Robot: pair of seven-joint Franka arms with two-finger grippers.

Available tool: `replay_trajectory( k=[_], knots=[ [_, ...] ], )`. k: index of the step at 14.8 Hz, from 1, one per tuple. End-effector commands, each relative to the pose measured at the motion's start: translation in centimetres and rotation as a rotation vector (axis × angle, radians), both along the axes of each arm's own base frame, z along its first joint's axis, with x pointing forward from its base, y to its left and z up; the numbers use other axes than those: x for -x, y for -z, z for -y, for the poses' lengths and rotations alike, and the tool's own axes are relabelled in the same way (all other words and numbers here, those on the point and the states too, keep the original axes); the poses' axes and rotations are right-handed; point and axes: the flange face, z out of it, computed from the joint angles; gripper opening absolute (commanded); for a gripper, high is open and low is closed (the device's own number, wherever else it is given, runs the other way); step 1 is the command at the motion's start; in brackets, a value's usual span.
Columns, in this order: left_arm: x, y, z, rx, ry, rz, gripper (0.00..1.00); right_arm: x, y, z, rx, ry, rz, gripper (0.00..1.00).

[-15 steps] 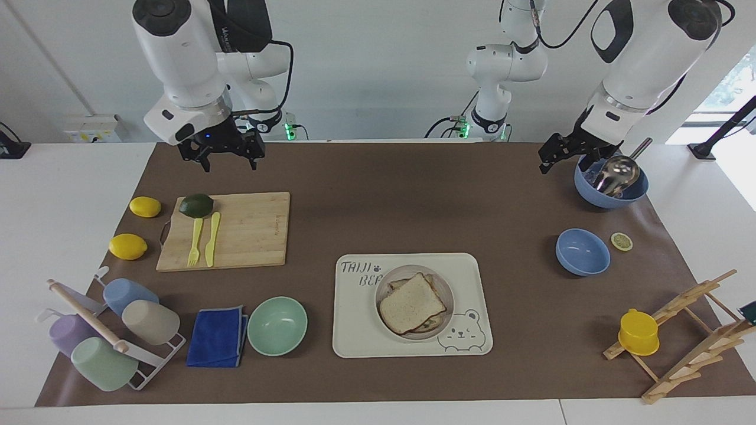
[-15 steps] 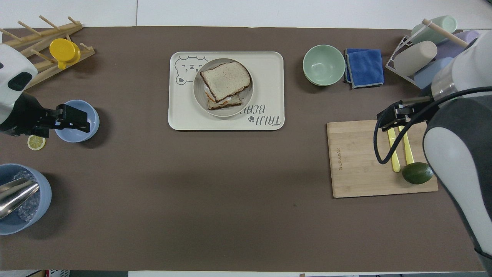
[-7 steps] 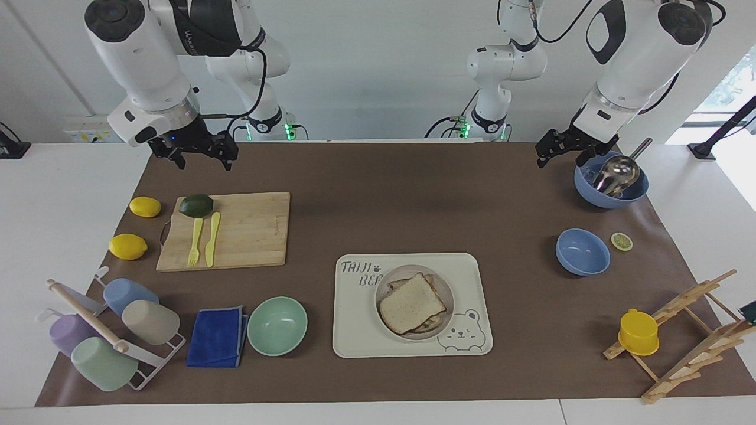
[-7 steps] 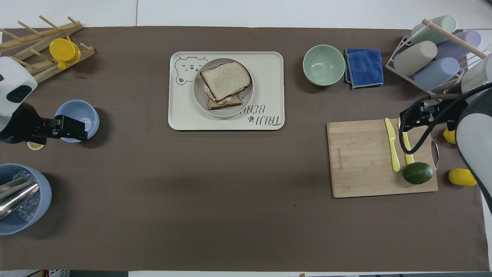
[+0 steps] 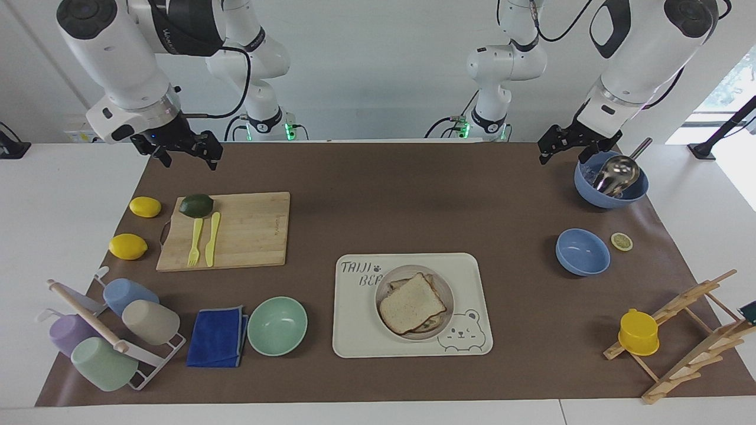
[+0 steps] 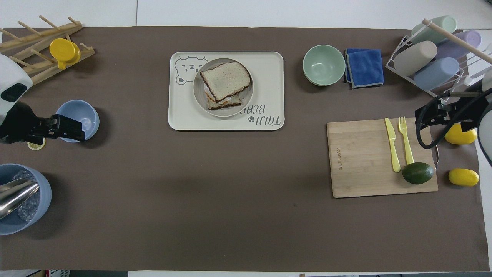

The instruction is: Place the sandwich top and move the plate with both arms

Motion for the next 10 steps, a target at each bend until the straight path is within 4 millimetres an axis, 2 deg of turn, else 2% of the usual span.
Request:
replay_trajectory(
  k=[1, 6, 10],
  knots=[
    [-0.1, -0.3, -0.1, -0.018, 0.016, -0.008, 1.0, 0.5, -0.3, -0.1, -0.012, -0.012, -0.003, 1.0],
    [-0.3, -0.5, 0.0, -0.046, 0.025, 0.002, 1.0, 0.4, -0.3, 0.2, -0.013, -0.007, -0.002, 1.0],
    [-0.4, -0.6, 0.1, -0.044, 0.023, 0.008, 1.0, 0.2, -0.3, 1.2, -0.013, 0.01, 0.015, 1.0]
  ],
)
